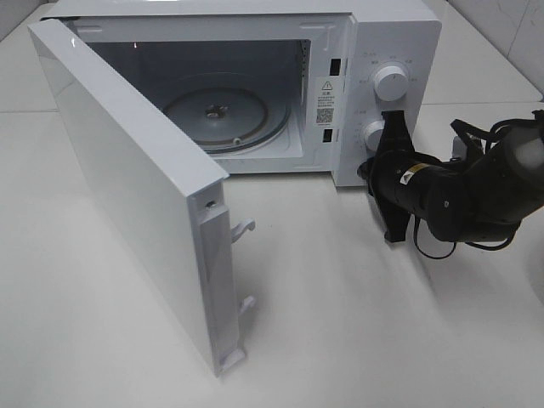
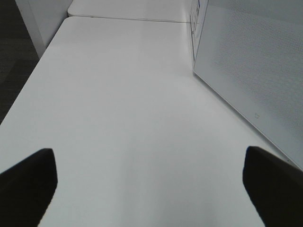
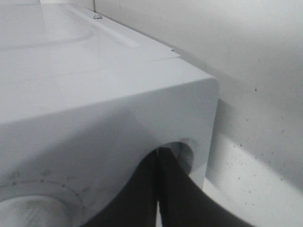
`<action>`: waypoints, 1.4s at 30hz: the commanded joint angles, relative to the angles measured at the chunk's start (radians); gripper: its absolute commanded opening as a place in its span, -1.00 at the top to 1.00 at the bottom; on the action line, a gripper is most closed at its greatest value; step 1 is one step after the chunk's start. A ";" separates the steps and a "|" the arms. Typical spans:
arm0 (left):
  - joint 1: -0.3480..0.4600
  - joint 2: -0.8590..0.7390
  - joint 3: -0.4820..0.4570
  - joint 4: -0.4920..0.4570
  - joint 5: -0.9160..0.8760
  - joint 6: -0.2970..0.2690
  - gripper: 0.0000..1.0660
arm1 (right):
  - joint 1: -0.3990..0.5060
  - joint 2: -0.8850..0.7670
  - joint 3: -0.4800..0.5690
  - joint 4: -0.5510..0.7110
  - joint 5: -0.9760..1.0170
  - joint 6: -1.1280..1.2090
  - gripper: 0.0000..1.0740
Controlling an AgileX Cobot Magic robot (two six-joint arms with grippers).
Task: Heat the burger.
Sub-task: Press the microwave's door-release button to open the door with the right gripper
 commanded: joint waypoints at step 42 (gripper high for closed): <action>-0.005 -0.016 0.004 -0.006 -0.015 -0.002 -0.89 | 0.022 -0.047 0.102 -0.077 -0.135 0.082 1.00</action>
